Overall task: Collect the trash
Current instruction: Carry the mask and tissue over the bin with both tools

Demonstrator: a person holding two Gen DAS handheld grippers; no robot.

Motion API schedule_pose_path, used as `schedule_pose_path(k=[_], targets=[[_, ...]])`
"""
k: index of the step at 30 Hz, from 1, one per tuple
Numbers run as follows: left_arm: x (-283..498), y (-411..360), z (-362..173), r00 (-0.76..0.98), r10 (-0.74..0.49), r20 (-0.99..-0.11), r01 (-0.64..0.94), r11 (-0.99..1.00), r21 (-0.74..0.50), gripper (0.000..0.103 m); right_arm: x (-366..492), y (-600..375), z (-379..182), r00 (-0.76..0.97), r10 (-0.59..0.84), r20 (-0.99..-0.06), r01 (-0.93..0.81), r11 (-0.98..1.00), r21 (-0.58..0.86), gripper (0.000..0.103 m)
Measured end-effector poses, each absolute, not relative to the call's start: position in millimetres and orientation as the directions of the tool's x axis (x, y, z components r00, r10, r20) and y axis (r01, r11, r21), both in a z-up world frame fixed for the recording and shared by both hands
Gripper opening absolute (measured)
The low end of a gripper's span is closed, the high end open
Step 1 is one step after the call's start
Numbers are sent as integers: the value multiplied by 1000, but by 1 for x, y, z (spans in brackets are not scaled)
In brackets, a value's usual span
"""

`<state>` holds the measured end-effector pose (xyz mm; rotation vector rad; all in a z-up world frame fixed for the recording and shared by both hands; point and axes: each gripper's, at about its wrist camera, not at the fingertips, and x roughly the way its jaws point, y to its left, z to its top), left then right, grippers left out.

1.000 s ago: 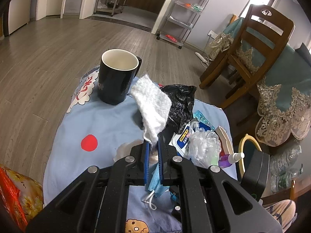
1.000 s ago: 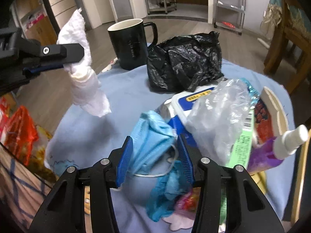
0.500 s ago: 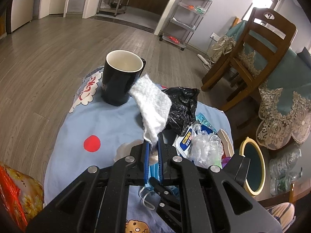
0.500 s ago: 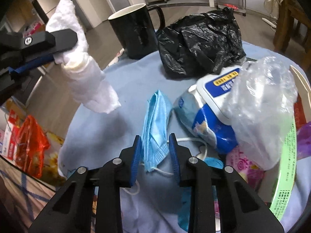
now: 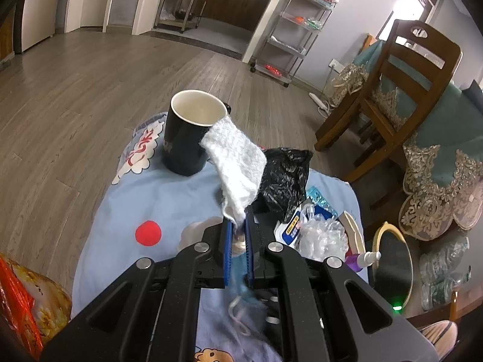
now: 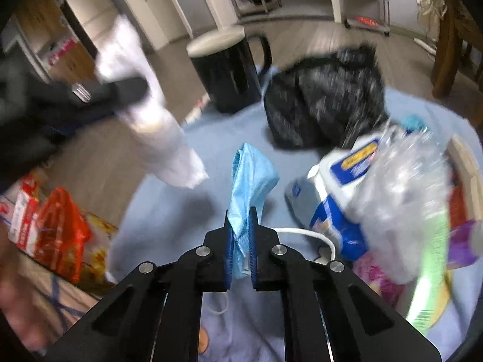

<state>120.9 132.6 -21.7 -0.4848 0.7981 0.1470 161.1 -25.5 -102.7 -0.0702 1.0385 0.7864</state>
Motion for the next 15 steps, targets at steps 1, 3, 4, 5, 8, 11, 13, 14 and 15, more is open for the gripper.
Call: schedule_pose_path(k=[1, 3, 4, 5, 8, 11, 13, 14, 15], targets=[[121, 133, -20, 702, -53, -711, -304, 880, -366, 6, 161, -33, -90, 279, 572, -772, -615, 724, 314, 10], [119, 133, -13, 719, -48, -694, -298, 880, -369, 6, 163, -42, -72, 303, 599, -742, -618, 716, 325, 9], [119, 133, -9, 730, -45, -682, -293, 881, -372, 6, 163, -46, -64, 314, 606, -731, -619, 714, 327, 9], [119, 133, -7, 736, -45, -676, -289, 881, -374, 6, 164, -55, -53, 330, 615, -716, -621, 713, 326, 9], [119, 128, -2, 752, -58, -657, -267, 884, -384, 6, 168, -85, -26, 375, 627, -683, -618, 718, 320, 9], [122, 119, 0, 751, -81, -655, -237, 893, -382, 6, 172, -117, -7, 415, 622, -664, -609, 732, 305, 9], [124, 112, 4, 755, -108, -647, -204, 899, -388, 6, 175, -141, 4, 443, 607, -659, -594, 750, 291, 9], [125, 106, 8, 761, -119, -638, -180, 906, -384, 6, 176, -153, 6, 455, 600, -659, -586, 758, 286, 9], [126, 102, 12, 767, -132, -628, -159, 909, -385, 6, 177, -164, 9, 467, 591, -658, -576, 767, 281, 9]])
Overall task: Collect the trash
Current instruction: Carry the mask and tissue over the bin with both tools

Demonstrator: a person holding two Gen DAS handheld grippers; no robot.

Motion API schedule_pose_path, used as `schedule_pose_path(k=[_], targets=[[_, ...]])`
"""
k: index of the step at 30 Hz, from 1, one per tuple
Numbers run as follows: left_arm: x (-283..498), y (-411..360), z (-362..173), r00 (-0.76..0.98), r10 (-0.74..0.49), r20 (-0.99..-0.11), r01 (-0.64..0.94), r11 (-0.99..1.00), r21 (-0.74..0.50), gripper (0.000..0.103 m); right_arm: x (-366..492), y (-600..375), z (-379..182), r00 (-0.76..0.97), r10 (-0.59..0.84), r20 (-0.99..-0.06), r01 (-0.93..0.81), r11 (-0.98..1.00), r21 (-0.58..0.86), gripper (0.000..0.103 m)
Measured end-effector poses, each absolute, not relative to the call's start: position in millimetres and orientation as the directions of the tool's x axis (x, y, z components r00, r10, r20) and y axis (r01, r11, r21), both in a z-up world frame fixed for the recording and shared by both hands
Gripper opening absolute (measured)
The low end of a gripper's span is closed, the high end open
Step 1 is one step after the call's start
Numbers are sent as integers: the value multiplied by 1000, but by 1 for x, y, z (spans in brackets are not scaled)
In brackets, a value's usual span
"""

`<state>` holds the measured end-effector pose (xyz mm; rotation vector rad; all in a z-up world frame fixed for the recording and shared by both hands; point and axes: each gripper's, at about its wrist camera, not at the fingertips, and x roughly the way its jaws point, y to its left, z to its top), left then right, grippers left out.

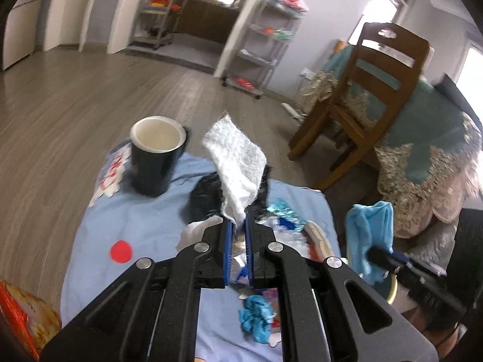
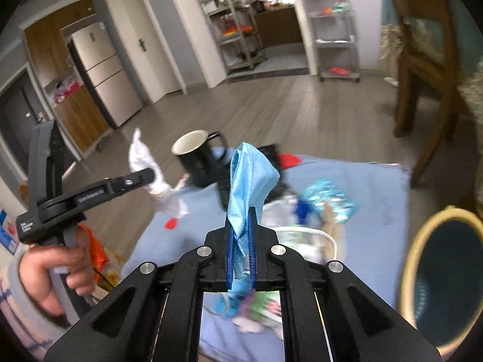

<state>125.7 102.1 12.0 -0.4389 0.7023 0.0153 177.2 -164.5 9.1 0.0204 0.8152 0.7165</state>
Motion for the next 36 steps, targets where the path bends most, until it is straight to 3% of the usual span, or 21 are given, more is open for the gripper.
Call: schedule_pose_path(k=[8, 16, 29, 36], targets=[[137, 51, 47, 776, -262, -574, 27, 922, -385, 6, 177, -258, 27, 592, 500, -632, -441, 858, 265, 9], [161, -28, 55, 705, -417, -574, 196, 892, -407, 6, 172, -329, 14, 665, 400, -630, -283, 916, 283, 9], [225, -219, -5, 454, -584, -673, 436, 805, -403, 6, 185, -413, -27, 673, 209, -709, 53, 943, 328, 9], [249, -268, -41, 354, -598, -719, 484, 775, -406, 6, 190, -436, -43, 656, 179, -733, 146, 923, 357, 9]])
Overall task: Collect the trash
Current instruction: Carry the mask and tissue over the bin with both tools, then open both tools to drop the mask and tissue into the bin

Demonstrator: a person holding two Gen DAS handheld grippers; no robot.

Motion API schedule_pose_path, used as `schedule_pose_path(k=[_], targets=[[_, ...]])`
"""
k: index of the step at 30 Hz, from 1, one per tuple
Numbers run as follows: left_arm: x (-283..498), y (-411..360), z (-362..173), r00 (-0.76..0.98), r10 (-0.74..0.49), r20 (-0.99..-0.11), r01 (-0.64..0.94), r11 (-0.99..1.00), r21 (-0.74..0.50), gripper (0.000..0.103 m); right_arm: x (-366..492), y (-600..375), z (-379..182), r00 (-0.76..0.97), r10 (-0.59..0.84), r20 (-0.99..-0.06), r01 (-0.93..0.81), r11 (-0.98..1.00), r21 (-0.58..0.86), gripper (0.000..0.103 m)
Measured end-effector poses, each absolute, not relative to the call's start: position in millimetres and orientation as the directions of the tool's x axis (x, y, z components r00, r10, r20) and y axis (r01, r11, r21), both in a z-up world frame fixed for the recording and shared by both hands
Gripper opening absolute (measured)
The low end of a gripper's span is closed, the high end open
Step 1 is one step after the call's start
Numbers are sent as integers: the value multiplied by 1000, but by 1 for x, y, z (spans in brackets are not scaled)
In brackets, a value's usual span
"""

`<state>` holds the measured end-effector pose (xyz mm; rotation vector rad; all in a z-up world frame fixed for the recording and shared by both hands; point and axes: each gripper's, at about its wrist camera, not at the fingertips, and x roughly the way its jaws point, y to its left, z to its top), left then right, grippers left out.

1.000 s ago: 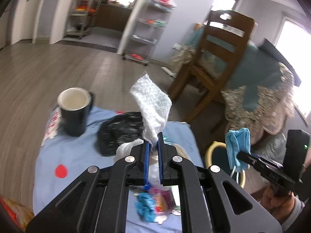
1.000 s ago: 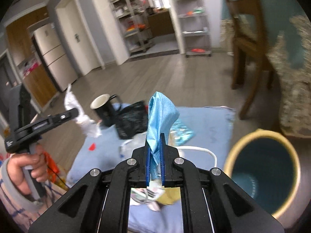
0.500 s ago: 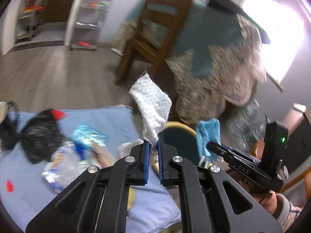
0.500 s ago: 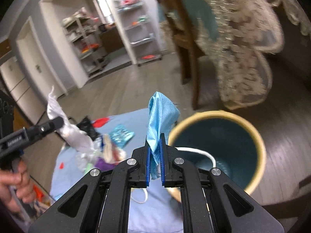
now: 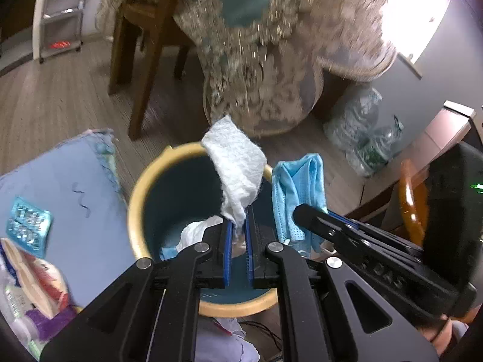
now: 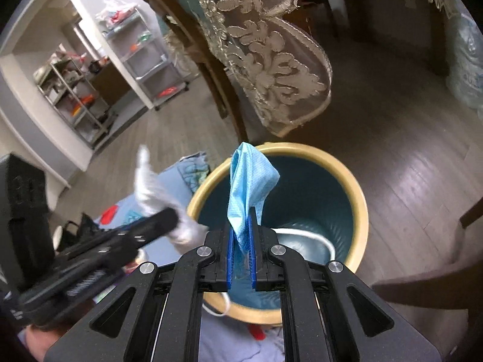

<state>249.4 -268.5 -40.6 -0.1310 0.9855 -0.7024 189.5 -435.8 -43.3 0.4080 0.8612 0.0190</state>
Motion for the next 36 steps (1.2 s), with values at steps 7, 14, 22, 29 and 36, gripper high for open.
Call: schedule_pose_path(k=[7, 14, 22, 29, 36], targets=[[262, -279, -65, 308, -581, -754, 485, 777, -401, 18, 198, -439, -65, 611, 164, -774, 193, 918, 348, 10], [262, -261, -68, 337, -574, -746, 447, 795, -410, 56, 202, -442, -82, 571, 173, -802, 246, 896, 369, 30], [251, -228, -45, 398, -573, -716, 426, 807, -409, 69, 201, -434, -73, 596, 148, -789, 227, 911, 343, 69], [230, -175, -5, 515, -530, -673, 389, 845, -368, 86, 202, -410, -57, 622, 114, -775, 165, 948, 272, 81], [204, -105, 23, 592, -466, -657, 324, 885, -335, 88, 197, -382, -37, 652, 138, -746, 75, 967, 245, 89]])
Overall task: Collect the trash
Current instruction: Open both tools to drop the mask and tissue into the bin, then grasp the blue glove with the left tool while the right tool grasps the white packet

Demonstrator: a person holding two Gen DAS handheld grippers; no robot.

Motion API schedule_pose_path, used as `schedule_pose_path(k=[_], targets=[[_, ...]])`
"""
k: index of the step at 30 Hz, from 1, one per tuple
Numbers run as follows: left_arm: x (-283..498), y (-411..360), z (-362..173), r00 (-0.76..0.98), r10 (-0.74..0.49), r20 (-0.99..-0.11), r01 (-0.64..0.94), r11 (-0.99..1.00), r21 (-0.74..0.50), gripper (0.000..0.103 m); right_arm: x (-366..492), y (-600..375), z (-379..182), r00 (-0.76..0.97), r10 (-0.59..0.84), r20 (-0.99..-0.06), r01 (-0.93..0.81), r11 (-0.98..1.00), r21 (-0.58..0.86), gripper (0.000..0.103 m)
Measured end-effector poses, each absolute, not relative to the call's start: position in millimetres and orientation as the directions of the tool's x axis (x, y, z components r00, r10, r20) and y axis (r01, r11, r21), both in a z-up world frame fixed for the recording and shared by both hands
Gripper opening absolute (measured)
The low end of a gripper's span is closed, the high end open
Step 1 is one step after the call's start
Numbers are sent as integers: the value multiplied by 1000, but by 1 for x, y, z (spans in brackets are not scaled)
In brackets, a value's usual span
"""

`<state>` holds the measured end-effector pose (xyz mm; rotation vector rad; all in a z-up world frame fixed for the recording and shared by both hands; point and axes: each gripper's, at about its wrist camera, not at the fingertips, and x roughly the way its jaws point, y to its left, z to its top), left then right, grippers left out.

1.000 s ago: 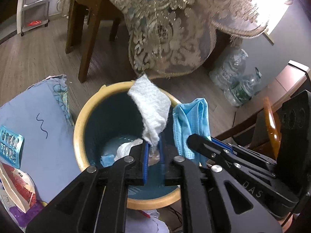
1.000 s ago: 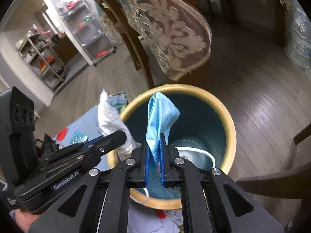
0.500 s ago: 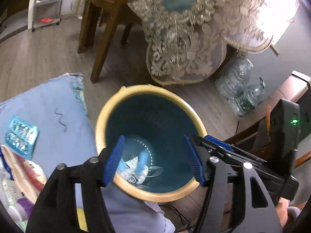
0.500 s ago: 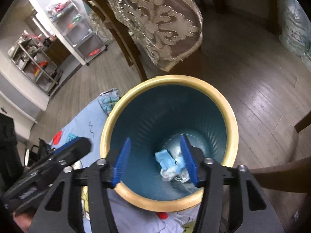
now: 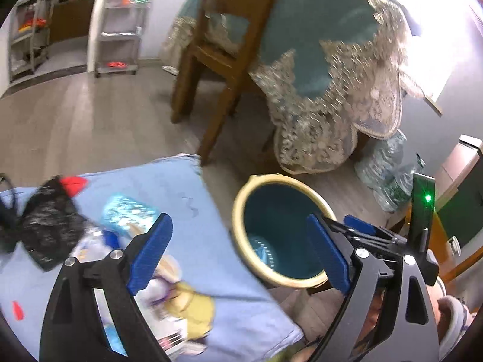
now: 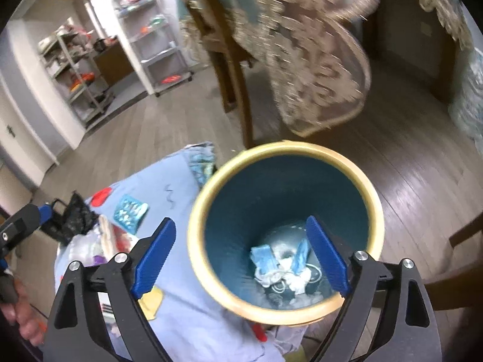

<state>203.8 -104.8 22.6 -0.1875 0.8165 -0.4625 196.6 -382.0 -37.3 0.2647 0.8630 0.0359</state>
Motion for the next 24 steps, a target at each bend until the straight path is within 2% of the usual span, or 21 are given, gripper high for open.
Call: schedule_pose_path(k=[9, 16, 19, 24], targets=[[164, -8, 11, 631, -341, -697, 139, 933, -331, 88, 192, -331, -33, 637, 213, -741, -84, 975, 208, 91], [138, 33, -41, 562, -267, -783, -28, 940, -340, 86, 187, -302, -47, 592, 257, -764, -165, 966, 197, 91], [136, 28, -71, 472, -263, -841, -24, 950, -311, 77, 184, -289, -50, 577, 271, -771, -201, 962, 188, 91], [137, 17, -92, 402, -259, -878, 10, 960, -279, 65, 184, -275, -56, 558, 285, -779, -230, 956, 185, 91]])
